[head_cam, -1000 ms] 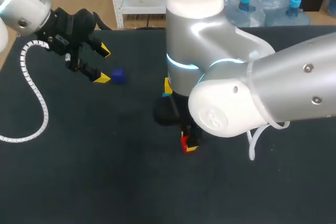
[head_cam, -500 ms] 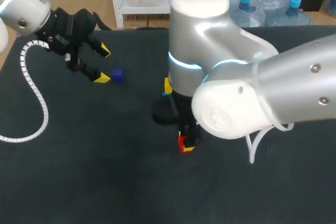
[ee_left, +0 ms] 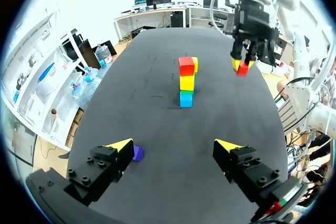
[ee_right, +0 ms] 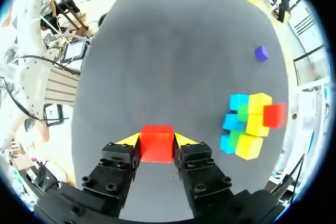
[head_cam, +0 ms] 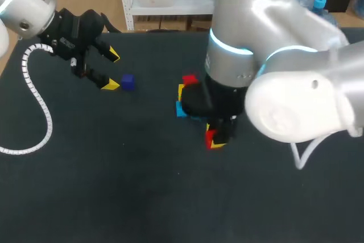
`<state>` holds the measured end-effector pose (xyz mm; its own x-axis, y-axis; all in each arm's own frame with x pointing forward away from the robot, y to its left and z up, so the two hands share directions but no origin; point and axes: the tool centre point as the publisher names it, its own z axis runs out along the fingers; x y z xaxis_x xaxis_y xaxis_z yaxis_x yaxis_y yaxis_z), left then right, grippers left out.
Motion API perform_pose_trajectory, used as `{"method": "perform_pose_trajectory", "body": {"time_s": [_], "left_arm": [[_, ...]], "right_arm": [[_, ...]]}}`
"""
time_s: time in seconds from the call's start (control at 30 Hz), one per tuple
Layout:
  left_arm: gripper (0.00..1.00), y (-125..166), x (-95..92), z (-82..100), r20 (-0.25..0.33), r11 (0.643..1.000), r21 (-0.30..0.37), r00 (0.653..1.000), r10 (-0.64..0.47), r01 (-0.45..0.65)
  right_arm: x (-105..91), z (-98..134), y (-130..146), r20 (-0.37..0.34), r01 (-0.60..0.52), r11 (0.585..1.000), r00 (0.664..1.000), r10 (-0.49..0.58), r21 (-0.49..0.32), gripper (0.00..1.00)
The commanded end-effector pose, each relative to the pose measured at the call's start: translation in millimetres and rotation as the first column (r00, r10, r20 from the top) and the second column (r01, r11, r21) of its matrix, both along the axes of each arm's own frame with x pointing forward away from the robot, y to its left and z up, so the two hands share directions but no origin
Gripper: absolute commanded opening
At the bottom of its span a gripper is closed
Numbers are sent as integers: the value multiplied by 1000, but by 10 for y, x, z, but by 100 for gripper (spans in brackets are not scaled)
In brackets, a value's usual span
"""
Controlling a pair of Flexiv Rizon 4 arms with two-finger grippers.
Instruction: Place the blue cubes, place green cubes on the blue cubes, place the yellow cubes on the green cubes, then place the red cubes on the yellow cubes, and place purple cube on the red cubes.
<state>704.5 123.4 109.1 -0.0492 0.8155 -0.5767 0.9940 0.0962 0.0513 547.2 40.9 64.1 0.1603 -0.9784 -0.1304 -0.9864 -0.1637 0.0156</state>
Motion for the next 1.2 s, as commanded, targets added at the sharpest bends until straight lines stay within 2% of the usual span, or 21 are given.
{"method": "perform_pose_trajectory", "body": {"time_s": [0.03, 0.53, 1.2], "left_arm": [[100, 8, -6, -9, 4, 1000, -4, 1000, -2, 2], [100, 8, -6, -9, 4, 1000, -4, 1000, -2, 2], [100, 8, -6, -9, 4, 1000, -4, 1000, -2, 2]], "right_arm": [[-31, 117, -56, 40, 11, 1000, 999, -11, -4, 0], [287, 437, -147, 90, 29, 999, 996, -27, -22, 0], [689, 544, -21, 87, 17, 1000, 996, -17, 1, 0]]}}
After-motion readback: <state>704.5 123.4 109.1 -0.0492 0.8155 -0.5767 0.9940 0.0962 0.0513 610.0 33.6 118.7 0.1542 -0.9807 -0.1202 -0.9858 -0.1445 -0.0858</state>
